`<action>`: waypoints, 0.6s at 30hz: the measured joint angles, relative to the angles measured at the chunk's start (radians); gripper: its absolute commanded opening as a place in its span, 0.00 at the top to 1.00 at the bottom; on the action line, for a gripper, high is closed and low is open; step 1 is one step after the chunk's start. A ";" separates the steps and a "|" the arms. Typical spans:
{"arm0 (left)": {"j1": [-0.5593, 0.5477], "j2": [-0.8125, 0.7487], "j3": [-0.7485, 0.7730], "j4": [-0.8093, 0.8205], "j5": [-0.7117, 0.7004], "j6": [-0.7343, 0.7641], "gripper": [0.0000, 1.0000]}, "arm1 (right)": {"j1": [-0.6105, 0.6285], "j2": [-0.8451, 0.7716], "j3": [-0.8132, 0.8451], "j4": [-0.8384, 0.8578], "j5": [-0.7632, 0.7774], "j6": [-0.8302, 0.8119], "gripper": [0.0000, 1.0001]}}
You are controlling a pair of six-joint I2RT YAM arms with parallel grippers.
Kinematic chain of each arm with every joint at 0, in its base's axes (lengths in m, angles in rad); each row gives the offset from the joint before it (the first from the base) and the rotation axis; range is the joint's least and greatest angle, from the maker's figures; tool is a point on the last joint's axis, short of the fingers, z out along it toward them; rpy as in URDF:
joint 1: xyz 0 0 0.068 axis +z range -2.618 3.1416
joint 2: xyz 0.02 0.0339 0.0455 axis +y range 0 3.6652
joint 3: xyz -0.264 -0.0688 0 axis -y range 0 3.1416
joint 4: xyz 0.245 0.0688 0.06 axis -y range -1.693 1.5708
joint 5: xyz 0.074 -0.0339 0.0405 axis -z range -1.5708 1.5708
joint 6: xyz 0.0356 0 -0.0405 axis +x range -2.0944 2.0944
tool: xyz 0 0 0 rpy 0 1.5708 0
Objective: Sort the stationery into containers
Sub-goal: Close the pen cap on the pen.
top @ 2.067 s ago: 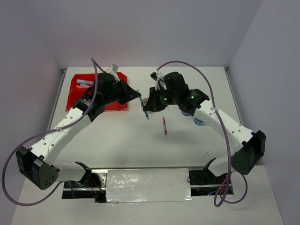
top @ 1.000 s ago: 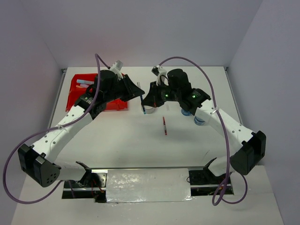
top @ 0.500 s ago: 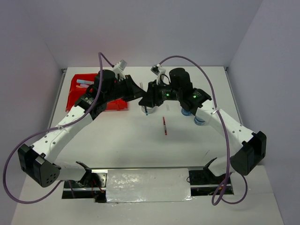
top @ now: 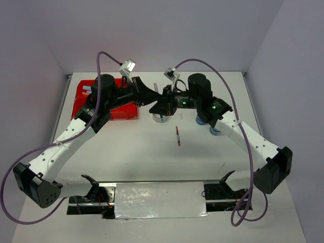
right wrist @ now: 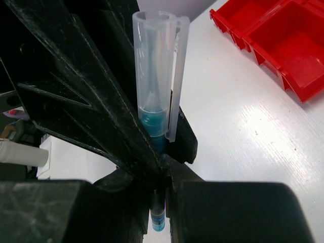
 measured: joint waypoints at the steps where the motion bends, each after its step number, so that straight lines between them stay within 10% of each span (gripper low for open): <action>1: -0.001 0.000 0.000 0.002 0.008 0.002 0.90 | 0.000 -0.006 -0.004 0.002 0.001 0.000 1.00; 12: 0.008 -0.010 0.005 -0.001 -0.027 0.054 0.01 | 0.000 -0.050 -0.011 0.005 0.000 -0.009 1.00; 18: 0.004 -0.009 0.071 -0.056 -0.036 0.074 0.01 | 0.000 -0.060 -0.012 0.005 0.017 -0.009 1.00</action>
